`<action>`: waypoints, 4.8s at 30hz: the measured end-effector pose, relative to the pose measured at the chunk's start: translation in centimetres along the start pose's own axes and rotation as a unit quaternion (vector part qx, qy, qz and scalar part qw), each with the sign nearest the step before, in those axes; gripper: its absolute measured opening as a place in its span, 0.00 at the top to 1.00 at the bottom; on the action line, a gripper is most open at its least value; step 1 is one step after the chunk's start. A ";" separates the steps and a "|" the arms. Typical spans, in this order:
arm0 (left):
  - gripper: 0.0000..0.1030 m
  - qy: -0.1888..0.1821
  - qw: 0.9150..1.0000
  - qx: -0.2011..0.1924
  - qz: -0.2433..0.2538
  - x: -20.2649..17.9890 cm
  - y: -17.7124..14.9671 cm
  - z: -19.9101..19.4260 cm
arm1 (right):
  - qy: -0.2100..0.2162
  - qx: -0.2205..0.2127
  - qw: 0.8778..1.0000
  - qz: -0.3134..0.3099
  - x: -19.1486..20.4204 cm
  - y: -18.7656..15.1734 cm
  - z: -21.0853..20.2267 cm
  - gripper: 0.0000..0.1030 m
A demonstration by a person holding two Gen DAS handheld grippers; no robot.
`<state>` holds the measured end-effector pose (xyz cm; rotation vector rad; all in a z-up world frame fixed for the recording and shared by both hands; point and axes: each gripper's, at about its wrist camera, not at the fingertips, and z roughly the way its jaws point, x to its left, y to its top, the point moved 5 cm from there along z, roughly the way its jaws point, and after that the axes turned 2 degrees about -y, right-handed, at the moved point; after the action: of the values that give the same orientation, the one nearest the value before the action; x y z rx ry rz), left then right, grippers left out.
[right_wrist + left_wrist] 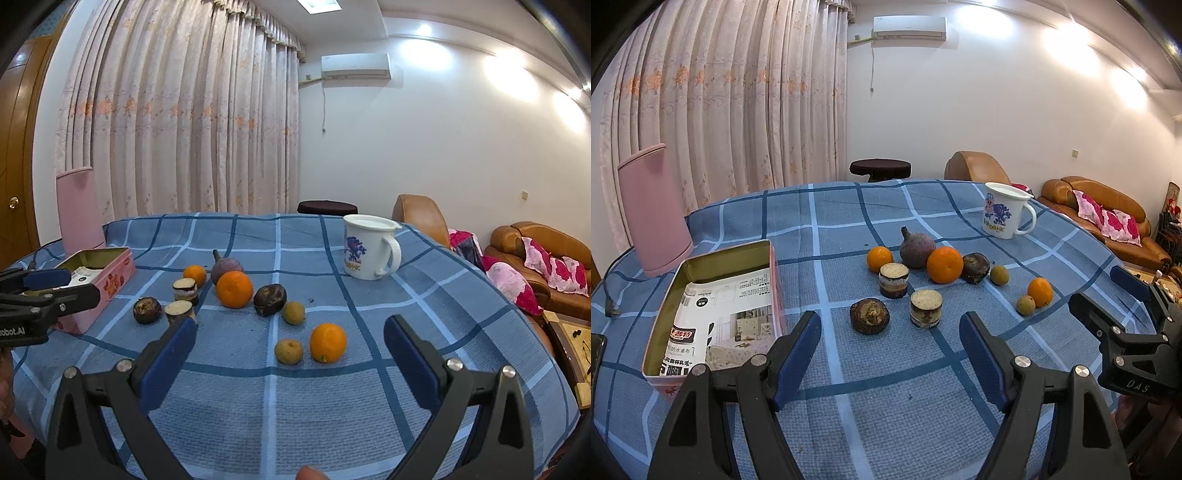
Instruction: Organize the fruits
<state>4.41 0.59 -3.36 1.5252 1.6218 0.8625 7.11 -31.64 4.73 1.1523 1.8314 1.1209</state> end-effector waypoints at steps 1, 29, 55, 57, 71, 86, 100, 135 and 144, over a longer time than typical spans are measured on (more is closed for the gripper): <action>0.24 0.000 1.000 0.000 0.000 0.0 0.0 0.0 | 0.000 0.000 1.000 0.000 0.0 0.0 0.0 0.00; 0.24 0.001 1.000 0.003 0.000 0.1 -0.9 0.3 | 0.008 0.008 1.000 0.006 0.9 -0.8 0.1 0.00; 0.24 -0.068 0.994 0.051 0.069 -9.0 0.0 5.6 | -0.032 0.041 0.997 0.060 -6.9 -1.8 1.3 0.01; 0.24 -0.086 0.991 0.065 0.077 -10.6 0.1 6.8 | -0.034 0.047 0.996 0.070 -8.0 -2.2 1.6 0.03; 0.71 -0.156 0.971 0.161 0.083 -15.3 -0.9 12.9 | -0.013 0.064 0.993 0.093 -10.3 -2.6 2.4 0.13; 0.74 -0.151 0.979 0.128 0.048 -10.9 -0.5 10.4 | 0.047 0.153 0.987 0.014 -5.2 -1.2 8.4 0.48; 0.74 -0.122 0.989 0.080 0.013 -5.3 0.9 7.0 | 0.088 0.172 0.981 -0.026 -1.5 -1.1 9.3 0.63; 0.74 -0.003 0.999 -0.009 -0.049 6.9 3.3 1.5 | 0.214 0.042 0.971 -0.095 13.0 7.5 7.1 0.63; 0.74 0.027 0.997 -0.019 -0.076 10.8 3.5 0.7 | 0.244 0.028 0.963 -0.106 16.7 8.7 7.2 0.63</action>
<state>6.46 11.56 -1.43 1.3431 1.7262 0.8526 10.09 -11.97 8.18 0.7204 2.3083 1.3137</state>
